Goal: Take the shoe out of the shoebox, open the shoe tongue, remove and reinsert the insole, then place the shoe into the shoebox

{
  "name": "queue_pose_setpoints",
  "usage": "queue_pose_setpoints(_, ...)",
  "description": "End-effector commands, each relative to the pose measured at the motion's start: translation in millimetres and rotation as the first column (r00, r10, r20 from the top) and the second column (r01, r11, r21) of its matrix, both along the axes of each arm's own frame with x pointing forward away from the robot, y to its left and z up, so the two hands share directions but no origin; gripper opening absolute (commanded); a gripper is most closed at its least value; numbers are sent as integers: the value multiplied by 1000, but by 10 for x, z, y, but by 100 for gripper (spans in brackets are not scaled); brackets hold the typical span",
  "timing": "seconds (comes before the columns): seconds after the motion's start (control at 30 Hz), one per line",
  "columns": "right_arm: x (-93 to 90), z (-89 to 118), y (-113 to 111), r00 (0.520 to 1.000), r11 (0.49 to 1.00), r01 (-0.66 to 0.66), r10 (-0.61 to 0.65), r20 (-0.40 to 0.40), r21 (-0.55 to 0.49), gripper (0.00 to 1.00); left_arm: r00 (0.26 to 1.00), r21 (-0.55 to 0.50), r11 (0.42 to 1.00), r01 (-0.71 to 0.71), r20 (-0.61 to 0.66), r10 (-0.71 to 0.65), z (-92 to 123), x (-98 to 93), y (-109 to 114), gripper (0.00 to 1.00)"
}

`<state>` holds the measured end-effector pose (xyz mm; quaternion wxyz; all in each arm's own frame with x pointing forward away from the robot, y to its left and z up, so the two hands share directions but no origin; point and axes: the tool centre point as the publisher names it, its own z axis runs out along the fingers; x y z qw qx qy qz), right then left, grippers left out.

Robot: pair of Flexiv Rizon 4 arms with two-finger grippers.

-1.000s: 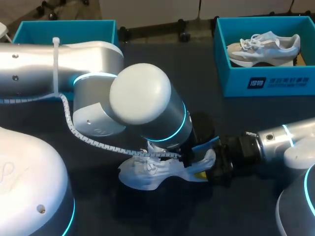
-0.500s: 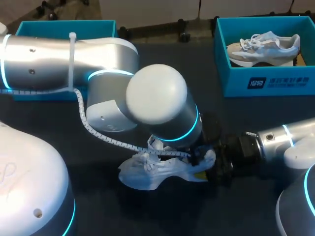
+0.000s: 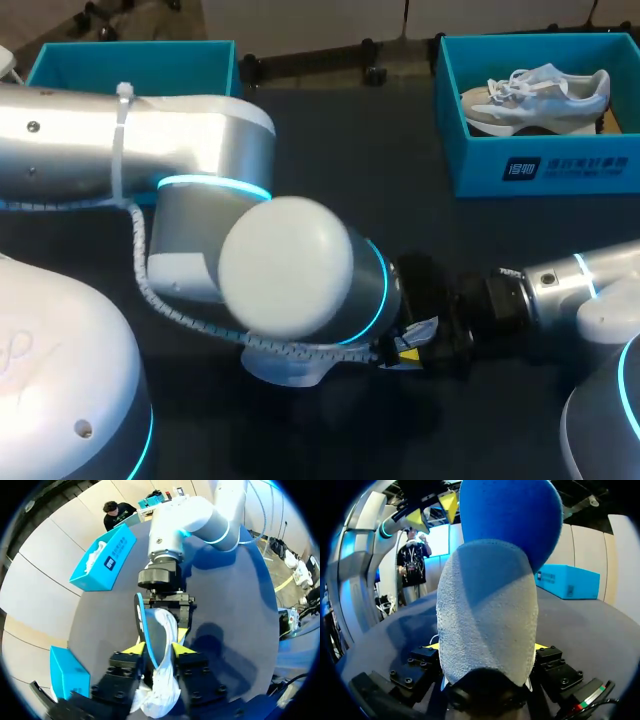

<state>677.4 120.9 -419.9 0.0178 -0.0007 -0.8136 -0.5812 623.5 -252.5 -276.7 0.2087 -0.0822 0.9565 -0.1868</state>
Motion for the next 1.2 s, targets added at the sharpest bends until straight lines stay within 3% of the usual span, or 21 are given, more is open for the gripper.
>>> queue_pose_setpoints(0.03, -11, 1, 14, 1000, 1000, 0, 0, 0, -4, 0, 1000, -14, 1000, -1, 14, 1, -79, 9, 21, 50)
queue_pose_setpoints(0.53, -11, 1, 14, 1000, 1000, 0, 0, 0, -4, 0, 994, -70, 997, -43, 98, 50, -298, 96, -45, 44)
queue_pose_setpoints(1.2, -11, 1, 14, 1000, 1000, 0, 0, 0, -4, 0, 993, -95, 993, -68, 85, 76, -487, 385, -65, 40)
